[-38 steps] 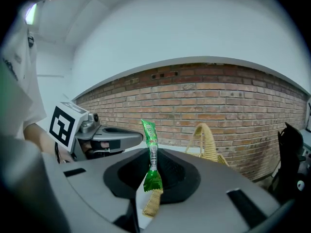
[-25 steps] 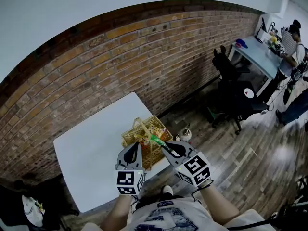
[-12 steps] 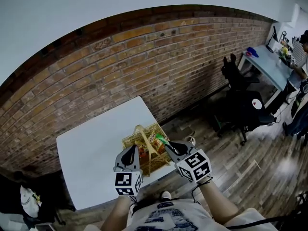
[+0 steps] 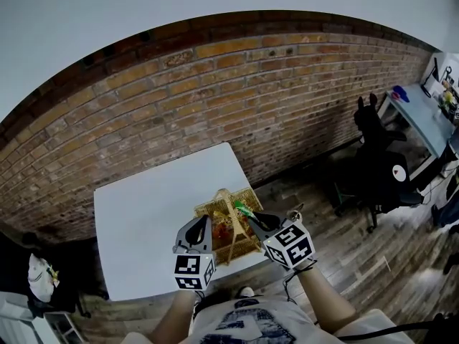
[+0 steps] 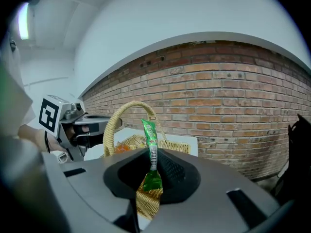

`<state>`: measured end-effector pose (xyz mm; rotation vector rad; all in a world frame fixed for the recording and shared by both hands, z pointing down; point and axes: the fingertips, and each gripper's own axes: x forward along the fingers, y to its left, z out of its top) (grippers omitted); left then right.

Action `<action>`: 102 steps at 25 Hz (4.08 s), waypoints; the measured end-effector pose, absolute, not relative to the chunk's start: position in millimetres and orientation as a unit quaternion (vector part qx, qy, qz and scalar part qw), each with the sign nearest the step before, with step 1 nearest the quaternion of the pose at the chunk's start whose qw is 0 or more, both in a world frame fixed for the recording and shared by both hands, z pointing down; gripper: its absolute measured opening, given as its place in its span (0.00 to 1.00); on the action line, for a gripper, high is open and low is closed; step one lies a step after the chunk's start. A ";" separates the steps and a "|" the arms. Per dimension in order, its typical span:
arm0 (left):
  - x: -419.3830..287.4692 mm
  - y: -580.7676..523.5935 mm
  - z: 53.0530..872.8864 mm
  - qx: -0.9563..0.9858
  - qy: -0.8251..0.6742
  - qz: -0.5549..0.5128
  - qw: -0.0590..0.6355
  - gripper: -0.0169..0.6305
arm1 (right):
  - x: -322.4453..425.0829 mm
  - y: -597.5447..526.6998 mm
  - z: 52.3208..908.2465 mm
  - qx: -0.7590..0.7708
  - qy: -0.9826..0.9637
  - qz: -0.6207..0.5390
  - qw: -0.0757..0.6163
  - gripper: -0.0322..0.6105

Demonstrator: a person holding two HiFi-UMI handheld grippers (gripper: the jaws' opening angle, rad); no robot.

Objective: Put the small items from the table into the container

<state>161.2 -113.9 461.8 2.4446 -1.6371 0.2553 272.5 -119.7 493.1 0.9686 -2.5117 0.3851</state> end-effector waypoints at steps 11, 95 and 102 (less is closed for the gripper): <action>160.7 -116.3 465.5 0.818 -0.561 0.085 0.099 0.10 | 260.5 -125.3 505.7 0.318 -0.907 0.126 0.247 0.15; -138.0 -9.7 406.3 0.780 -0.621 0.052 0.056 0.10 | 10.8 -56.3 396.9 0.407 -0.906 0.071 0.090 0.10; -212.3 22.7 409.8 0.756 -0.650 0.054 0.056 0.10 | -67.8 -32.6 410.2 0.375 -0.920 0.069 0.093 0.08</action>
